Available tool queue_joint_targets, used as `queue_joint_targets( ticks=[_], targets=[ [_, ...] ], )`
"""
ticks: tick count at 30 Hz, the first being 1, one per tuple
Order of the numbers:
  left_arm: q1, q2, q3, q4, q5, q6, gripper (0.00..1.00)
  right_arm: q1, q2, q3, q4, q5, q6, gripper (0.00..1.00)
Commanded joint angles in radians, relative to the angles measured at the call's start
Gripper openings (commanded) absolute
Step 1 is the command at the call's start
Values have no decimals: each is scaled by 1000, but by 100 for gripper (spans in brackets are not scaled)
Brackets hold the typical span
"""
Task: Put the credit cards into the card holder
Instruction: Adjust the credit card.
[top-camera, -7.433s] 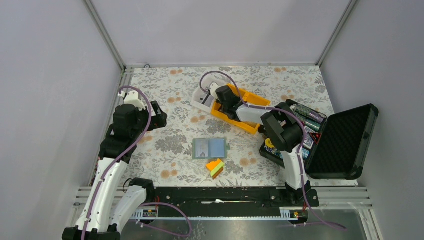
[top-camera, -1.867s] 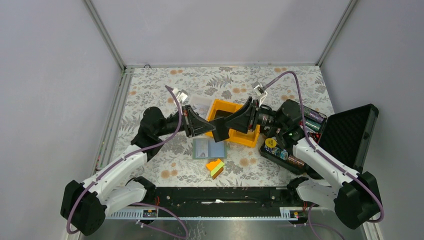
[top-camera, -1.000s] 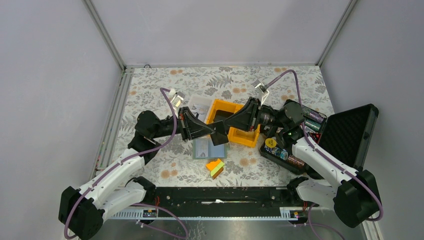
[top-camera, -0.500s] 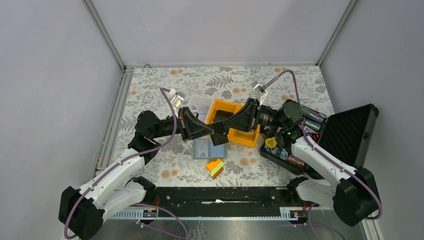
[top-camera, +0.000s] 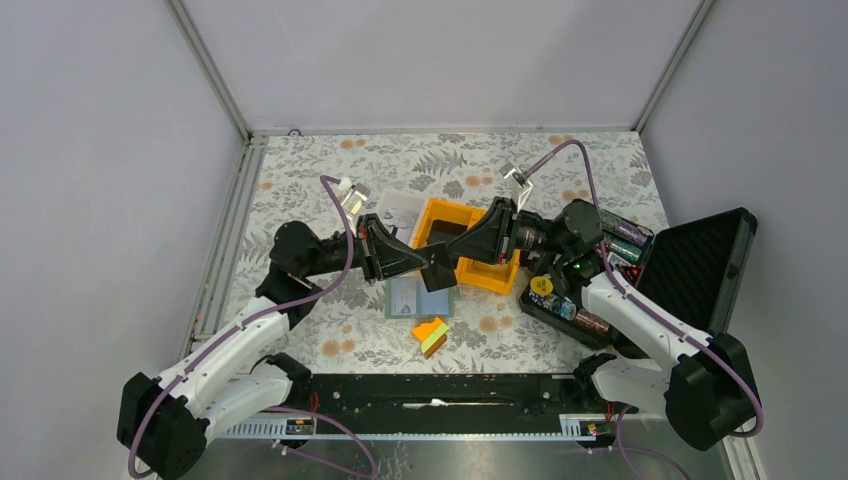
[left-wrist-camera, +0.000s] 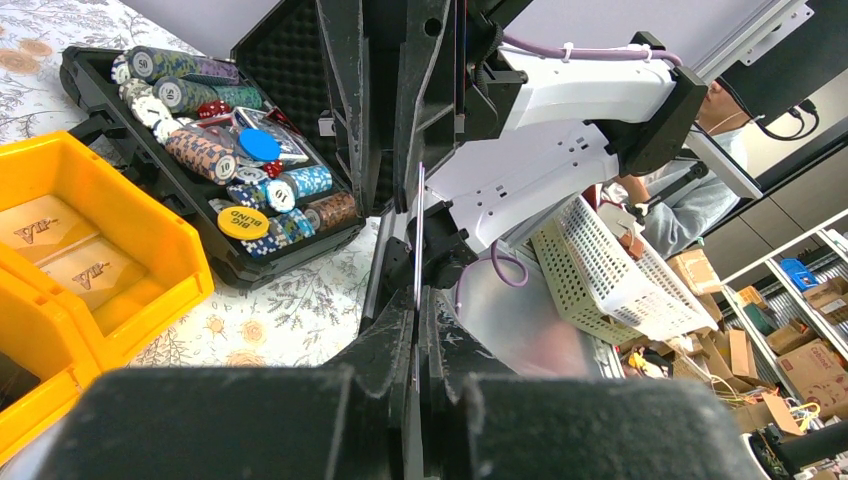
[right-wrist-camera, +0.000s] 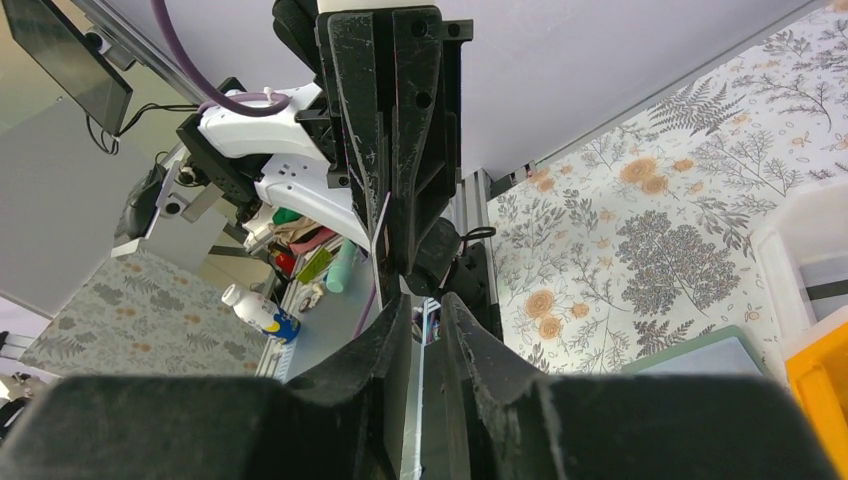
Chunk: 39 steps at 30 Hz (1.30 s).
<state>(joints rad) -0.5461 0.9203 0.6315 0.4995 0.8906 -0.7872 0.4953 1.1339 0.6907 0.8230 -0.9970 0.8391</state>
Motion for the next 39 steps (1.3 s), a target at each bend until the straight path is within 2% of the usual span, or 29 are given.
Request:
queue_joint_targets(
  ticks=[1,6,15,31,39],
  targets=[
    [-1,-5,11,26,-8,24,0,-1,-22,6,35,-9,-4,26],
    [0,-12,20,-13,-26,48,0,-1,-50,8,45,9,3,33],
    [-1,-8,18,4,-11,35,0,-1,-28,0,62,-10,22,35],
    [0,4,17,27,3,20,0,1,-10,-19,91,-24,36,22],
    [0,6,16,33,5,17,0,2,-3,-20,91,-26,34,20]
  ],
)
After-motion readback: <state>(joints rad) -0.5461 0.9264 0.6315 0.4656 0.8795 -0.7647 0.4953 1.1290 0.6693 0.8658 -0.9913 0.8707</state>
